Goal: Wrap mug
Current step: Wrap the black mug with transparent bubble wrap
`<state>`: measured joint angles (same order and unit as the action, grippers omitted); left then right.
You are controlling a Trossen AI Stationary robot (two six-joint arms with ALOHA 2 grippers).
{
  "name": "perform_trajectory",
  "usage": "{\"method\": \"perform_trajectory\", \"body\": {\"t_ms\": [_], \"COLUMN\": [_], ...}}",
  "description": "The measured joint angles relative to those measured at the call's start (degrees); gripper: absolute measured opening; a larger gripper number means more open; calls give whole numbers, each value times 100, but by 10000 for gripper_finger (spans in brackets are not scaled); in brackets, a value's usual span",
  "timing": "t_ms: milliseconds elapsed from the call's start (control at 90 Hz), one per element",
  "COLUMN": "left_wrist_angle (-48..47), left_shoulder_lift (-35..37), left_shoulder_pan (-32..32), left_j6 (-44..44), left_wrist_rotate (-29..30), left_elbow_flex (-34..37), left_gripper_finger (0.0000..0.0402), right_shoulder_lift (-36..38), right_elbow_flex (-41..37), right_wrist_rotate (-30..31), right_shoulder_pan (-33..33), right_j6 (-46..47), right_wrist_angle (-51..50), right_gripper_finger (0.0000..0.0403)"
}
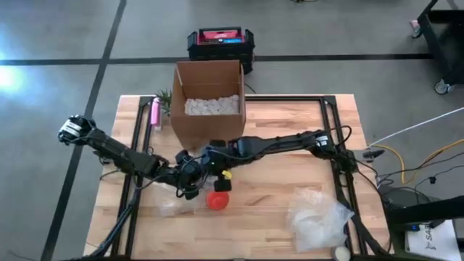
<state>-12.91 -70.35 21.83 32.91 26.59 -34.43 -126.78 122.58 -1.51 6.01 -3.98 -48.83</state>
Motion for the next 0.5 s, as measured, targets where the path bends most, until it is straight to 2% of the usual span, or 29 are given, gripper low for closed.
{"method": "perform_trajectory", "body": {"t_ms": [233,500], "left_wrist_angle": [-35,-386], "left_shoulder_lift": [4,93], "left_shoulder_pan": [-1,-3], "left_j6": [-48,-85], "left_wrist_rotate": [-31,-82], "left_elbow_flex": [-35,-397], "left_gripper_finger": [0,0], "right_shoulder_lift": [-269,-253], "right_elbow_flex": [-232,-308], "right_wrist_rotate": [-6,-50], "right_shoulder_pan": [7,-50], "right_j6": [34,8], "right_wrist_angle": [592,572], "right_gripper_finger": [0,0]}}
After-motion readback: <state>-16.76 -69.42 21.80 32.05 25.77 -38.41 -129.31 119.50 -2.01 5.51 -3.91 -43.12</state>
